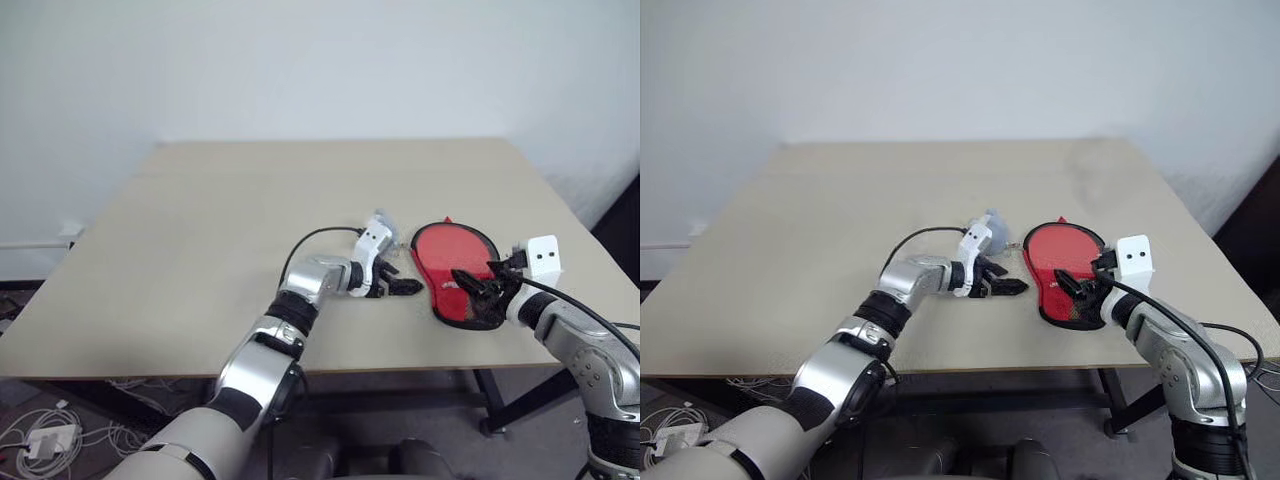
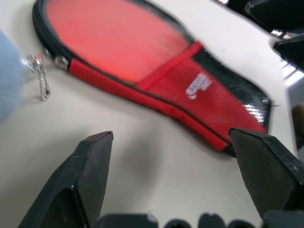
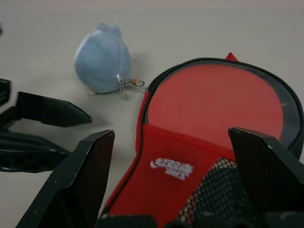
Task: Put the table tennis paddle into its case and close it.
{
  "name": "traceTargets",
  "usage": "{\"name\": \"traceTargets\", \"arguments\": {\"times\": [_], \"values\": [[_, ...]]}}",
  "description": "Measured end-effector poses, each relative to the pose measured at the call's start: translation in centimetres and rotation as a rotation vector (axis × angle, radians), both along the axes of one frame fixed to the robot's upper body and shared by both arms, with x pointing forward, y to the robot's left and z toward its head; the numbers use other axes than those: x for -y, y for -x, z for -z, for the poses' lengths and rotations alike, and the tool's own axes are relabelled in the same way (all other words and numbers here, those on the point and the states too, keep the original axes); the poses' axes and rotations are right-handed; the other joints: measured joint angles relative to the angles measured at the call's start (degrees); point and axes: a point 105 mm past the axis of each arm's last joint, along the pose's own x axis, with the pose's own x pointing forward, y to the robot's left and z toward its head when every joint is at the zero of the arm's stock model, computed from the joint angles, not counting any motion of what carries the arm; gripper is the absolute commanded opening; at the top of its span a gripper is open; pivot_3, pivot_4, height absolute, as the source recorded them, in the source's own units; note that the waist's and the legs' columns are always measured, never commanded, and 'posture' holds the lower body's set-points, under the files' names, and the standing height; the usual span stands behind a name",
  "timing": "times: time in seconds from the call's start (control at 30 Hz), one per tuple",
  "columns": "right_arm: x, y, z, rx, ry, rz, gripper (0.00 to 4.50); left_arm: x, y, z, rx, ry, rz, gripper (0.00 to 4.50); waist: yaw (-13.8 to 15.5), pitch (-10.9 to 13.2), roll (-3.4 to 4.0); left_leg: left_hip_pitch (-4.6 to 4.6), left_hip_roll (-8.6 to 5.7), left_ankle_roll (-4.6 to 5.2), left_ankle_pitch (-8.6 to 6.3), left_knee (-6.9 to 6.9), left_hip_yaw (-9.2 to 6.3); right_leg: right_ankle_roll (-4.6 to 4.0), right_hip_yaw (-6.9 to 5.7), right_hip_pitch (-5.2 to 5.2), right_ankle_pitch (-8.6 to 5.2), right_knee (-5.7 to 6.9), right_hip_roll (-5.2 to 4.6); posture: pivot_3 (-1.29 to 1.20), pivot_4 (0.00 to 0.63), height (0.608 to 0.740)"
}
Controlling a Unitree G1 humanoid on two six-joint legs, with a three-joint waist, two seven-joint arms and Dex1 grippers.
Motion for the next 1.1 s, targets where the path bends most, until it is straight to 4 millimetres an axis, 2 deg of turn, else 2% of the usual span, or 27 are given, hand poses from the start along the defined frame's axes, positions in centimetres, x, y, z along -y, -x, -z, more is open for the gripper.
{"name": "traceTargets", "arguments": {"times": [0.13,0.3,0.53,0.77,1.1], "values": [[0.8,-0.3,-1.4,0.045,-0.001,0.019,4.17,1.9,1.0,0.7,-0.108,-0.005,0.006,4.15,-0.01,0.02,-0.02,-0.01,0.01,0.00,0.00,0.02,-0.03,0.02,-0.04,0.01,-0.01,0.00,0.00,0.00,0.000,0.740],[1.4,-0.8,-3.0,0.103,-0.006,0.058,4.17,2.0,0.8,0.4,-0.205,-0.001,-0.038,4.15,-0.07,0.01,-0.04,0.00,0.03,0.00,-0.01,0.00,-0.06,0.03,-0.05,0.02,-0.01,0.00,0.01,0.00,0.000,0.740],[1.4,-0.8,-2.8,0.102,-0.013,0.079,4.17,2.0,0.8,-0.1,-0.381,0.033,-0.117,4.15,-0.07,0.01,-0.04,0.00,0.03,0.00,-0.01,0.02,-0.05,0.03,-0.05,0.03,-0.01,0.00,0.01,0.00,0.000,0.740],[1.6,-0.9,-2.8,0.106,-0.013,0.098,4.17,2.5,2.0,-0.3,-0.583,0.100,-0.126,4.15,-0.01,0.01,-0.03,0.00,0.02,-0.01,-0.01,0.09,-0.06,0.03,-0.07,0.05,0.00,0.00,0.00,0.00,0.000,0.740],[1.6,-1.0,-2.7,0.112,-0.029,0.121,4.17,2.7,2.3,-0.2,-0.671,0.141,-0.164,4.15,0.00,0.01,-0.03,0.00,0.01,-0.02,-0.01,0.08,-0.05,0.03,-0.05,0.05,0.00,0.00,-0.02,0.00,0.000,0.740]]}}
